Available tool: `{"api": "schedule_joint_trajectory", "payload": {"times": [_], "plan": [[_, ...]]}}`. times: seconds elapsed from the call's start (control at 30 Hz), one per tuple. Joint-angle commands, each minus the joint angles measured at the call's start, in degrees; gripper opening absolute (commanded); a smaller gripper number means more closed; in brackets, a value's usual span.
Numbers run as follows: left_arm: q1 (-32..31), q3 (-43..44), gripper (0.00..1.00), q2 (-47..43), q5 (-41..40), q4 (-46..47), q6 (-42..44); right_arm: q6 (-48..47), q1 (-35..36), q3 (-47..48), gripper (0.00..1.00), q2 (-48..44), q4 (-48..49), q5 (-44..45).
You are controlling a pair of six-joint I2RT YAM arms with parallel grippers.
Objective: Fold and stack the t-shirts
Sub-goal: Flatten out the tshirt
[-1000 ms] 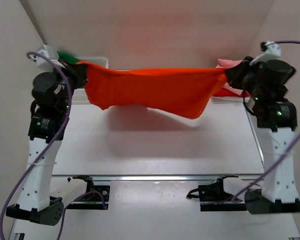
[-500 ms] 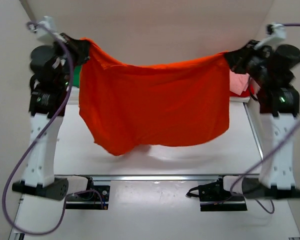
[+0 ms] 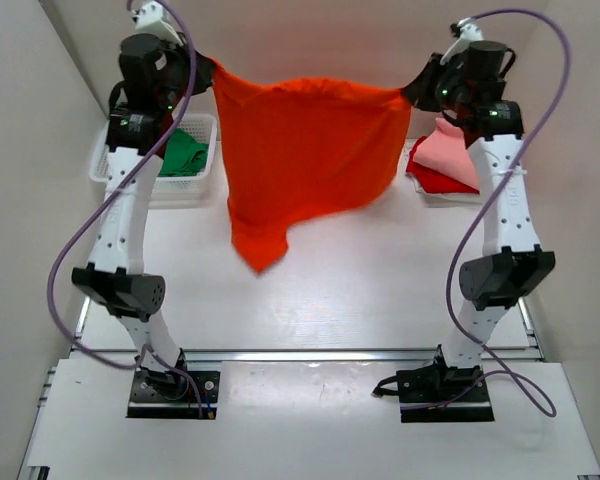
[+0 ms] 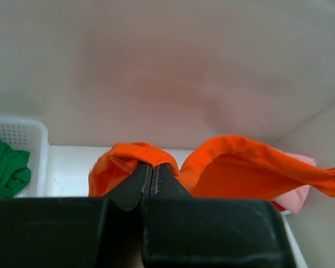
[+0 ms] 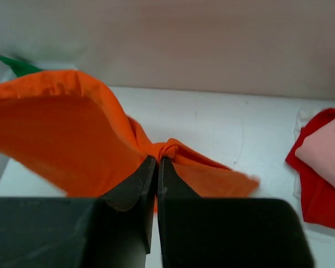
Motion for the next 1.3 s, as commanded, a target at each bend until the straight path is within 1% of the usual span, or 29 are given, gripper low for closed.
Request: {"api": "schedule_joint_trajectory", "payload": {"times": [0.0,0.07,0.13,0.17,0.2,0.23,0.3,0.33,0.37,0.4,0.43,0.47,0.5,0.53,0.6,0.63,0.67,0.73,0.77,0.83,0.9,0.93,1.0,1.03,1.07,1.1,1.13,1.23,1.27], "plan": [[0.8,0.2,0.0,-12.7,0.8,4.5,0.2,2.1,-3.3,-1.3,0.0,-8.4,6.1,-2.1],[0.6,-4.2,0.0,-15.7,0.5,4.7,1.1,2.5,-5.3,-7.4,0.0,-11.1,8.4,-3.7],[-0.4,-14.1,0.0,-19.3,-0.2,5.5,1.8,3.5,-7.1,-10.9,0.0,-12.7,8.3,-5.8],[-0.7,-26.4,0.0,-26.4,-0.1,7.5,1.4,2.5,-8.7,-18.1,0.0,-14.8,6.6,-4.8],[-1.8,-33.2,0.0,-29.9,-0.3,8.5,1.2,1.4,-8.8,-23.2,0.0,-16.9,6.9,-3.2],[-2.3,-36.8,0.0,-31.9,-0.6,9.1,1.0,1.1,-9.1,-25.9,0.0,-18.5,7.5,-2.9],[-3.7,-50.5,0.0,-39.5,-0.8,10.5,0.0,1.5,-10.5,-38.8,0.0,-24.4,8.3,-3.1],[-4.3,-57.1,0.0,-41.2,-0.5,10.0,-0.3,2.0,-11.5,-42.3,0.0,-27.3,9.1,-4.0],[-4.8,-60.4,0.0,-44.6,0.0,9.8,-1.2,2.3,-12.2,-48.9,0.0,-29.1,9.0,-4.9],[-5.2,-66.8,0.0,-48.1,0.2,9.2,-2.4,2.2,-12.7,-55.2,0.0,-32.0,9.3,-5.2],[-5.7,-73.3,0.0,-51.7,1.6,8.8,-3.6,2.1,-12.5,-61.3,0.0,-35.2,8.8,-4.7],[-5.4,-76.1,0.0,-53.3,2.3,8.2,-4.4,2.4,-11.8,-63.9,0.0,-36.7,8.5,-4.1],[-6.1,-81.6,0.0,-56.8,4.0,7.5,-5.8,2.3,-10.1,-69.0,0.0,-38.9,7.7,-3.0],[-6.4,-86.5,0.0,-58.2,5.0,6.3,-6.8,2.5,-9.3,-71.0,0.0,-40.7,6.8,-1.6],[-7.2,-91.9,0.0,-63.5,6.1,4.0,-8.2,3.0,-6.0,-78.1,0.0,-42.6,4.6,0.2],[-7.7,-94.3,0.0,-64.4,6.4,1.8,-9.0,3.2,-5.5,-80.9,0.0,-43.4,3.0,0.8],[-7.9,-95.4,0.0,-66.0,7.1,0.5,-9.4,3.8,-4.3,-82.3,0.0,-43.6,1.1,1.5],[-8.0,-99.0,0.0,-69.0,8.7,-2.5,-11.9,5.2,-4.2,-86.3,0.0,-45.5,-1.4,1.9],[-8.7,-100.5,0.0,-70.3,9.3,-2.4,-12.6,5.7,-2.8,-88.6,0.0,-47.0,-2.7,2.1],[-9.5,-102.8,0.0,-72.6,10.4,-2.2,-14.6,6.7,-2.8,-92.2,0.0,-49.3,-5.2,1.1],[-9.7,-103.2,0.0,-72.5,12.3,-2.0,-14.7,10.9,1.7,-90.5,0.0,-51.4,-8.6,5.3],[-8.9,-103.1,0.0,-72.2,12.0,-0.8,-14.9,10.8,1.9,-89.6,0.0,-51.0,-8.9,5.8],[-9.0,-102.2,0.0,-69.6,11.8,0.1,-14.2,8.8,-3.1,-89.6,0.0,-49.5,-9.5,-1.0],[-8.7,-101.0,0.0,-67.8,11.5,1.6,-13.2,7.6,-3.7,-90.2,0.0,-49.3,-9.2,-2.3],[-8.4,-100.3,0.0,-66.7,11.3,2.4,-12.6,7.4,-6.0,-90.3,0.0,-49.4,-9.0,-3.3],[-7.3,-99.1,0.0,-64.4,10.9,3.2,-11.3,6.7,-7.4,-90.9,0.0,-48.9,-8.3,-3.1],[-6.3,-97.5,0.0,-62.1,10.7,4.2,-9.3,6.4,-7.4,-90.4,0.0,-48.4,-8.0,-2.7],[-4.7,-93.5,0.0,-55.3,9.6,6.9,-7.1,6.0,-7.6,-90.0,0.0,-46.6,-7.4,-2.4],[-4.7,-91.7,0.0,-54.3,9.2,7.6,-6.6,6.3,-7.8,-89.9,0.0,-45.9,-6.9,-2.7]]}}
